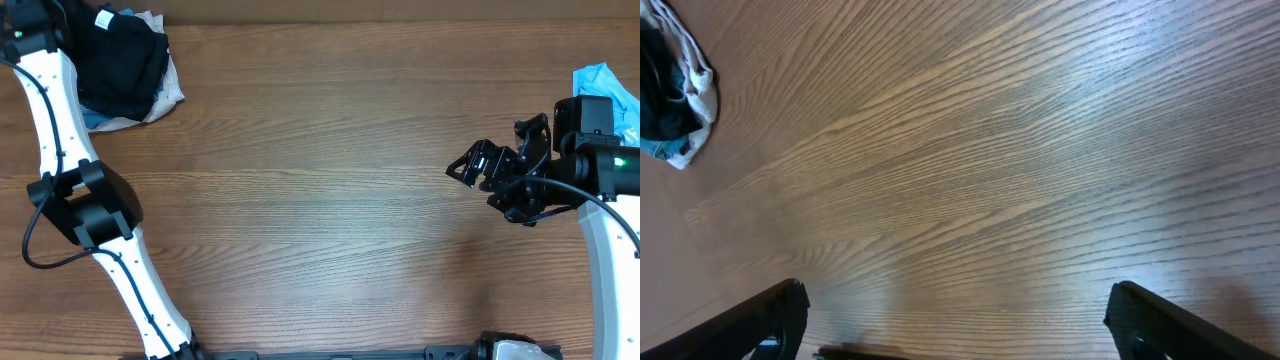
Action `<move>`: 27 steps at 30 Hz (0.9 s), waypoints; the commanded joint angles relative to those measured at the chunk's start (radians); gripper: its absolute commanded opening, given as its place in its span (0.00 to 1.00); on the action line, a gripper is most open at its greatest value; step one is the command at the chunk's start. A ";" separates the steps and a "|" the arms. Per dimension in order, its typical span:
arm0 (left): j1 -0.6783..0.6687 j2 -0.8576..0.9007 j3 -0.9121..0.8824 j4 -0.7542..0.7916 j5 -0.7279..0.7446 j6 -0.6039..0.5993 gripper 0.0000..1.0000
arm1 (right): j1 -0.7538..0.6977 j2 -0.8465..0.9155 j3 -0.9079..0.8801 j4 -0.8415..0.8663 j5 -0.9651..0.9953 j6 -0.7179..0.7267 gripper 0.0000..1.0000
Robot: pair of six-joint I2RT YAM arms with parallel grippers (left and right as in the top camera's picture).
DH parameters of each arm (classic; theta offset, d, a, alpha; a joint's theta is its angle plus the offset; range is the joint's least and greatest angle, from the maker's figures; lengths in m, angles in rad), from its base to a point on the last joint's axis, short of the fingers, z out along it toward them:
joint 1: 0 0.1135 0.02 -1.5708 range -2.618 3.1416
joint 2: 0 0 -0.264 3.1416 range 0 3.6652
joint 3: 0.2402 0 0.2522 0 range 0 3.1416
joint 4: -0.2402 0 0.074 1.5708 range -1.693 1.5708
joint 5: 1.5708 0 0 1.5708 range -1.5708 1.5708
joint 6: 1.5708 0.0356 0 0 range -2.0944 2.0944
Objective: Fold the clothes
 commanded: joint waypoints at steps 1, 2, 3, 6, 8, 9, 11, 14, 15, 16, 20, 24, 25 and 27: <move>0.021 0.076 0.005 0.001 -0.058 0.030 0.15 | -0.002 -0.001 0.000 0.001 0.004 -0.007 1.00; 0.025 0.088 0.005 -0.005 -0.058 0.030 0.15 | -0.001 -0.001 0.000 0.002 0.004 -0.007 1.00; 0.032 0.106 0.006 -0.017 -0.058 0.030 0.15 | -0.001 -0.001 0.000 0.002 0.004 -0.007 1.00; 0.043 0.138 0.006 -0.045 -0.058 0.030 0.17 | -0.001 -0.001 0.000 0.002 0.004 -0.007 1.00; 0.044 0.141 0.005 -0.055 -0.056 0.030 0.18 | -0.001 -0.001 0.000 0.002 0.004 -0.007 1.00; 0.043 0.140 0.006 -0.054 -0.052 0.030 0.18 | -0.002 -0.001 0.000 0.002 0.004 -0.007 1.00; 0.040 0.117 0.013 -0.055 -0.049 0.030 0.27 | -0.002 -0.001 0.000 0.002 0.003 -0.006 1.00; 0.026 0.073 0.028 -0.055 -0.020 0.030 0.43 | -0.002 -0.001 0.000 0.002 0.004 -0.007 1.00; 0.021 0.057 0.029 -0.053 -0.014 0.027 0.50 | -0.002 -0.001 0.000 0.002 0.004 -0.007 1.00; 0.013 0.034 0.031 -0.052 0.002 0.026 0.62 | -0.002 -0.001 0.000 0.002 0.004 -0.007 1.00; -0.020 -0.067 0.032 -0.044 0.064 0.014 0.68 | -0.002 -0.001 0.000 -0.002 0.003 -0.007 1.00; -0.071 -0.141 0.032 -0.055 0.092 0.000 0.62 | -0.002 -0.001 0.000 -0.008 0.003 -0.013 1.00; -0.085 -0.150 0.032 -0.060 0.092 0.000 0.61 | -0.001 -0.001 0.000 -0.008 0.003 -0.024 1.00; -0.111 -0.153 0.032 -0.072 0.092 0.000 0.59 | -0.002 -0.001 0.000 -0.010 0.004 -0.031 1.00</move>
